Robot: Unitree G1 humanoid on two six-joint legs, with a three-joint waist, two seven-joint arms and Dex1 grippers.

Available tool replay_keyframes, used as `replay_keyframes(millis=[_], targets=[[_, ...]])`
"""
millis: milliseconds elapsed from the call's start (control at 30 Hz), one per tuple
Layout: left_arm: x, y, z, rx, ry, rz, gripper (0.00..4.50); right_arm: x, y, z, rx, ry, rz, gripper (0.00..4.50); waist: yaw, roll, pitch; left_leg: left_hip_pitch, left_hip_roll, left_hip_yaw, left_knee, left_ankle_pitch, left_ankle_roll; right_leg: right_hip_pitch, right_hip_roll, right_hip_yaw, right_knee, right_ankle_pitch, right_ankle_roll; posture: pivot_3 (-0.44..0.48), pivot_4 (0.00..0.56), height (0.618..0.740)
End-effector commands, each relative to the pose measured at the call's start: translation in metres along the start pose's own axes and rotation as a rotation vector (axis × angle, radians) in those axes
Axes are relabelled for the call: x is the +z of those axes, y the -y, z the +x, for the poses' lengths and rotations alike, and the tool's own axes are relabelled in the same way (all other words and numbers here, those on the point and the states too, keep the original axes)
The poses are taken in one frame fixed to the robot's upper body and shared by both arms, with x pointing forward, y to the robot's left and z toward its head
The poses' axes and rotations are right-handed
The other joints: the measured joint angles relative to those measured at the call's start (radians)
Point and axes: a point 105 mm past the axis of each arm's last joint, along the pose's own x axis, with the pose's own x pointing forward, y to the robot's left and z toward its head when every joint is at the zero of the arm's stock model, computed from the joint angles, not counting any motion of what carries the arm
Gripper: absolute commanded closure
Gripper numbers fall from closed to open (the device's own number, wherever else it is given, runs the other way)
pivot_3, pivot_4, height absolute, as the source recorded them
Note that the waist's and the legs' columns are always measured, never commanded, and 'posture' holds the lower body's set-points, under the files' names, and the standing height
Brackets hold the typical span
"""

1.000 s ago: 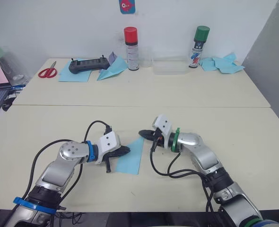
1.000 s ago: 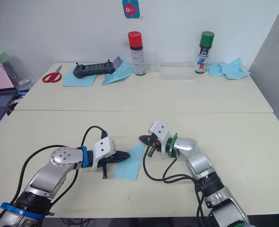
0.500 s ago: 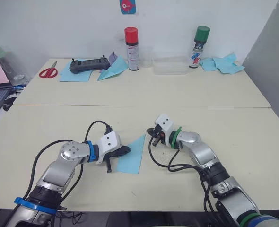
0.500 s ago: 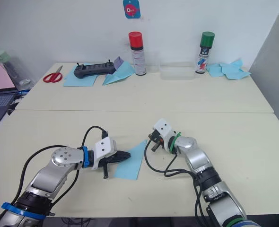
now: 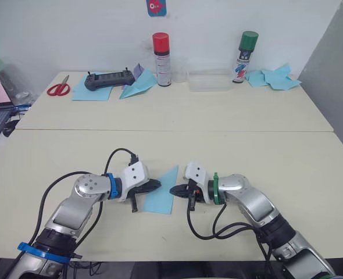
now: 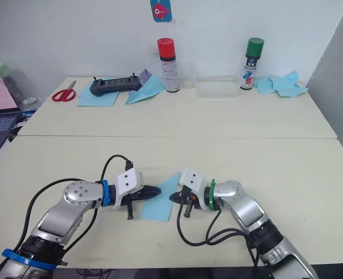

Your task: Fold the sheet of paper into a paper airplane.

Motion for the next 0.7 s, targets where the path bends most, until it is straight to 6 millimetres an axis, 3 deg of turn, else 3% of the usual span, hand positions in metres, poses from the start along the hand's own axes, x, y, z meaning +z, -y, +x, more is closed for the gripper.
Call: replay_keyframes(millis=[33, 200, 333, 400, 533, 600, 700], targets=[[-0.024, 0.011, 0.003, -0.026, -0.095, -0.055, 4.48, -0.026, -0.024, 0.007, 0.138, -0.12, 0.101, 4.46, 0.0, 0.0, 0.0, 0.0, -0.001, 0.0, -0.001, 0.0, 0.0, 0.0, 0.0, 0.0, 0.0, -0.001, 0.0, 0.0, 0.15, 0.74], [-0.026, 0.011, -0.001, -0.017, -0.103, -0.061, 4.48, -0.031, -0.047, 0.01, 0.308, -0.165, 0.196, 4.46, -0.002, -0.003, -0.003, 0.001, -0.001, 0.0, -0.006, 0.0, 0.0, 0.0, -0.001, 0.0, 0.0, -0.003, 0.0, 0.0, 0.15, 0.74], [-0.029, 0.012, -0.005, -0.009, -0.114, -0.07, 4.48, -0.035, -0.073, -0.002, 0.514, -0.212, 0.211, 4.46, -0.003, -0.005, -0.006, 0.002, -0.002, 0.0, -0.01, 0.0, 0.0, 0.0, -0.001, -0.001, -0.001, -0.006, -0.001, 0.0, 0.15, 0.74], [-0.029, 0.012, -0.005, -0.008, -0.115, -0.071, 4.48, -0.034, -0.076, -0.009, 0.559, -0.214, 0.212, 4.46, -0.002, -0.008, -0.008, 0.002, -0.002, -0.001, -0.011, 0.0, 0.0, 0.0, -0.002, -0.003, -0.001, -0.008, -0.001, 0.0, 0.15, 0.74], [-0.026, 0.011, -0.003, 0.002, -0.099, -0.085, 4.48, -0.017, -0.053, -0.014, 0.48, -0.102, 0.097, 4.46, -0.001, -0.009, -0.008, 0.002, -0.002, -0.003, -0.013, -0.001, 0.0, 0.0, -0.002, -0.007, -0.001, -0.009, 0.0, 0.0, 0.15, 0.74], [-0.023, 0.008, -0.003, 0.012, -0.075, -0.109, 4.48, 0.008, -0.035, -0.017, 0.38, 0.021, 0.079, 4.46, -0.001, -0.009, -0.007, 0.002, -0.002, -0.003, -0.013, -0.001, 0.0, 0.0, -0.002, -0.007, -0.001, -0.009, -0.001, 0.0, 0.15, 0.74], [-0.02, 0.004, -0.001, 0.02, -0.058, -0.125, 4.48, 0.027, -0.019, -0.02, 0.269, 0.109, 0.049, 4.46, -0.003, -0.008, -0.002, 0.001, -0.002, -0.003, -0.012, 0.0, 0.0, 0.0, -0.002, -0.005, 0.0, -0.008, 0.0, 0.0, 0.15, 0.74]])
